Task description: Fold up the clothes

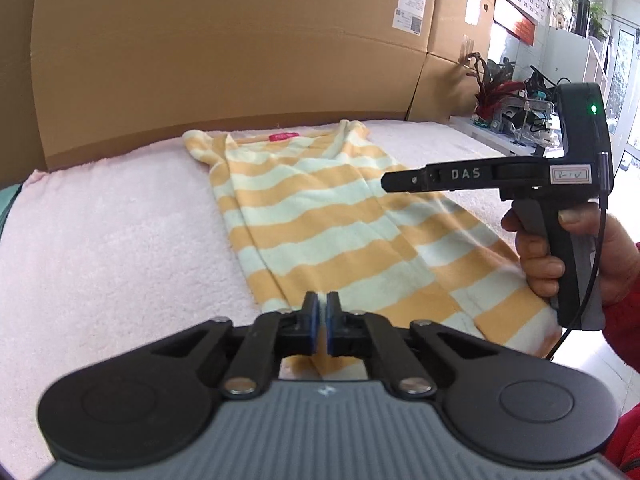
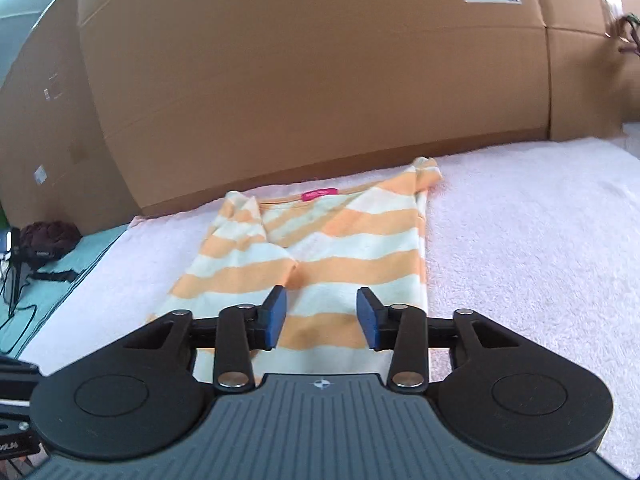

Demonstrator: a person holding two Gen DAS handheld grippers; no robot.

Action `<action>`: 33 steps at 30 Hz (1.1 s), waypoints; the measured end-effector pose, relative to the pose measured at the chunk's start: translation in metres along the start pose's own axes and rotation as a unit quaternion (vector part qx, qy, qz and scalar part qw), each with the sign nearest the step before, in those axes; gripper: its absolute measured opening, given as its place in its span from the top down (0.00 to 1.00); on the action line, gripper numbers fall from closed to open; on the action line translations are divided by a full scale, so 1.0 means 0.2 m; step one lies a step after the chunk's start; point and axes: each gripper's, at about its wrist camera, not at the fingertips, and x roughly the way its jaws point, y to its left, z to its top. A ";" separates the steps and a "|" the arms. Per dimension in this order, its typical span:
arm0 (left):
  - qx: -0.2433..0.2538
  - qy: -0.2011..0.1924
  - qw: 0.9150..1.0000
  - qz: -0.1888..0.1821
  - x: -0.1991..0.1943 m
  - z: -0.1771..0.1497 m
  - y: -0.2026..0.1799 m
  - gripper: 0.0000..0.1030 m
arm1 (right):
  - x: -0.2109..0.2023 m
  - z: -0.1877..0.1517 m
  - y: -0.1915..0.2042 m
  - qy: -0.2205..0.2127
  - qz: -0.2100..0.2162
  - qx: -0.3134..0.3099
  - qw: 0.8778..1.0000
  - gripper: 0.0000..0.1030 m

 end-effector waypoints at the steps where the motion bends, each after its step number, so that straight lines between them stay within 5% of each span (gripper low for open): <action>1: -0.004 -0.001 1.000 0.007 0.00 -0.01 0.00 1.00 | 0.01 0.00 0.00 0.001 0.004 0.009 1.000 0.57; 13: -0.005 -0.029 0.998 0.061 -0.10 0.09 0.00 1.00 | -0.01 -0.02 -0.07 -0.009 0.042 0.052 0.998 0.47; 16: 0.014 -0.037 0.998 0.044 -0.04 0.19 -0.03 1.00 | -0.01 -0.02 -0.09 -0.011 0.042 0.065 0.997 0.57; 19: 0.037 -0.034 0.998 0.042 0.13 0.25 -0.09 0.88 | -0.01 -0.02 -0.06 -0.009 0.034 0.054 0.998 0.72; 22: 0.048 0.013 0.996 0.073 0.33 0.20 -0.09 0.87 | 0.00 -0.02 -0.04 -0.008 0.026 0.041 0.999 0.72; 28: 0.039 -0.011 0.994 0.098 0.19 0.05 -0.10 0.79 | 0.01 0.02 -0.08 -0.003 0.035 0.062 0.997 0.72; 33: 0.006 -0.041 0.994 0.098 0.13 -0.02 -0.10 0.79 | 0.13 0.24 0.28 0.040 0.168 -0.083 0.982 0.74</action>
